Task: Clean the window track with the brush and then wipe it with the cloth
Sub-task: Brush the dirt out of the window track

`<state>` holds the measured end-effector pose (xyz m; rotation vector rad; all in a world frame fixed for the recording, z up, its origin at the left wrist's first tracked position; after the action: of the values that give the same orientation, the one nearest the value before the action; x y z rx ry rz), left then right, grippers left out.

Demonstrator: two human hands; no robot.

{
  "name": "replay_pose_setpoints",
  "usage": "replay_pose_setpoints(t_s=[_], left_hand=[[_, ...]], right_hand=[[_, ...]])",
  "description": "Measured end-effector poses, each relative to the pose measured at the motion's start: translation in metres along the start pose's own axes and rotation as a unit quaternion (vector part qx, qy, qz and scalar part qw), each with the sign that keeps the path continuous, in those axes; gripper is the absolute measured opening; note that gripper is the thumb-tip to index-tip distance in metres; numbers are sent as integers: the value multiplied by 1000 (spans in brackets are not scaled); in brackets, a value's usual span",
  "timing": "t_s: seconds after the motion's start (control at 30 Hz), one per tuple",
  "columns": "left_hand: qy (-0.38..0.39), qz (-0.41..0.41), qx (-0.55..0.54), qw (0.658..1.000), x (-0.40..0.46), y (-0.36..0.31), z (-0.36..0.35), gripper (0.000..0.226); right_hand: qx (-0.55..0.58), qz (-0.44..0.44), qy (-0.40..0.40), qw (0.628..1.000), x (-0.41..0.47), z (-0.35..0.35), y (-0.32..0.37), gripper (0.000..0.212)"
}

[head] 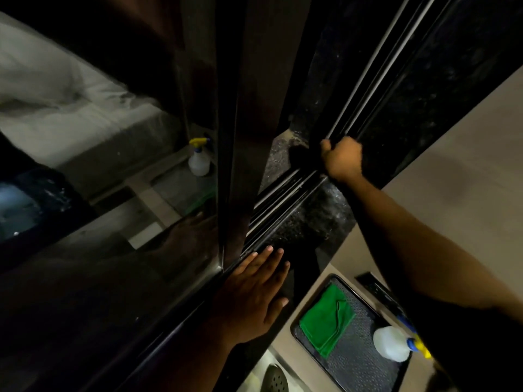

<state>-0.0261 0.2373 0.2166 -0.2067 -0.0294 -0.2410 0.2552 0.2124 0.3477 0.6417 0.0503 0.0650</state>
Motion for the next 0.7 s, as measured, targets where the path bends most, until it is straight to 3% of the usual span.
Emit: replay_pose_setpoints(t_s=[0.07, 0.1, 0.2, 0.27, 0.33, 0.4, 0.43, 0.5, 0.57, 0.63, 0.7], left_hand=[[0, 3, 1, 1000, 1, 0, 1, 62], [-1, 3, 4, 1000, 1, 0, 1, 62], [-7, 2, 10, 1000, 1, 0, 3, 62], [-9, 2, 5, 1000, 1, 0, 3, 62], [-6, 2, -1, 1000, 1, 0, 2, 62], [-9, 3, 0, 1000, 1, 0, 1, 62], [-8, 2, 1, 1000, 1, 0, 1, 62], [-7, 2, 0, 1000, 1, 0, 2, 62], [-10, 2, 2, 1000, 1, 0, 2, 62], [-8, 2, 2, 1000, 0, 0, 1, 62], [-11, 7, 3, 1000, 1, 1, 2, 62]], right_hand=[[14, 17, 100, 995, -8, -25, 8, 33], [43, 16, 104, 994, -7, -22, 13, 32], [121, -25, -41, 992, 12, 24, 0, 37], [60, -35, -69, 995, 6, 25, -10, 38], [74, -22, 71, 994, -8, -18, -6, 37], [139, -44, 224, 964, -24, -53, 2, 36], [171, -53, 232, 956, -24, -53, 3, 36], [207, -31, 87, 974, 0, -13, -1, 34], [155, -3, -62, 986, 6, 30, -15, 37], [79, 11, -57, 995, -9, 22, -17, 36], [88, 10, 87, 992, -29, -20, -10, 34]])
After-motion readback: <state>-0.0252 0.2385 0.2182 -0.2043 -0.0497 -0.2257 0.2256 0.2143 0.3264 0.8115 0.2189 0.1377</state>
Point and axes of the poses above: each hand's wrist, its own x-axis towards the middle knuckle, its own z-axis out of the back of the hand, y = z × x, the point moved 9 cm from there along x, towards the middle knuckle, and after that the axes turned 9 degrees about -z, right-handed, at the moved point
